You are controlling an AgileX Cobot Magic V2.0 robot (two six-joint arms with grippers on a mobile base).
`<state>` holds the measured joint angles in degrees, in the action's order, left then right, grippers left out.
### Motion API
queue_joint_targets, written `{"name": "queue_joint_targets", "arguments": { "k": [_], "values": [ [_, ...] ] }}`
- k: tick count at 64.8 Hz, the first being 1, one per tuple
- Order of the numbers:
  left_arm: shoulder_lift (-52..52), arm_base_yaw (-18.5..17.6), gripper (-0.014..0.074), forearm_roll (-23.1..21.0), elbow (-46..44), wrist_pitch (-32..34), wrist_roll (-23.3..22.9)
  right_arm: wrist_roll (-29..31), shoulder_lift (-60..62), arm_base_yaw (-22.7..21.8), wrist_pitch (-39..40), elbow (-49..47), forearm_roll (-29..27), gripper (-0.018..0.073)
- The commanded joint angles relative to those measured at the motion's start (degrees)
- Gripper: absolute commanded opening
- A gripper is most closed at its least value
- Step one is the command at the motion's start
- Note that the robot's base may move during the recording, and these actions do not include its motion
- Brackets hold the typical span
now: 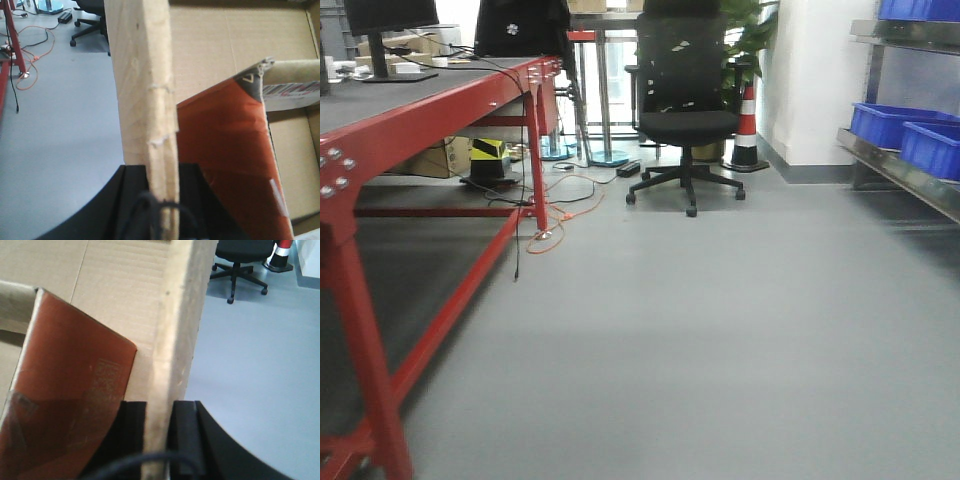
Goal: Stack two boxes on right shelf middle
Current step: 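Drive away from the table holding the boxes in both grippers, then turn and drive toward the steel shelf with blue bins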
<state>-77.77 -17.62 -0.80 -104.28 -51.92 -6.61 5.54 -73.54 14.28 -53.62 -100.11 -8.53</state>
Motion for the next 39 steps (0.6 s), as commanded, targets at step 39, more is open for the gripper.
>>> {"name": "queue_joint_targets", "arguments": {
  "k": [39],
  "values": [
    [0.8,0.3,-0.0111,1.7,-0.5,3.8,0.2,0.6,0.6,-0.5,2.6,-0.5,2.2,-0.0154]
  ]
}}
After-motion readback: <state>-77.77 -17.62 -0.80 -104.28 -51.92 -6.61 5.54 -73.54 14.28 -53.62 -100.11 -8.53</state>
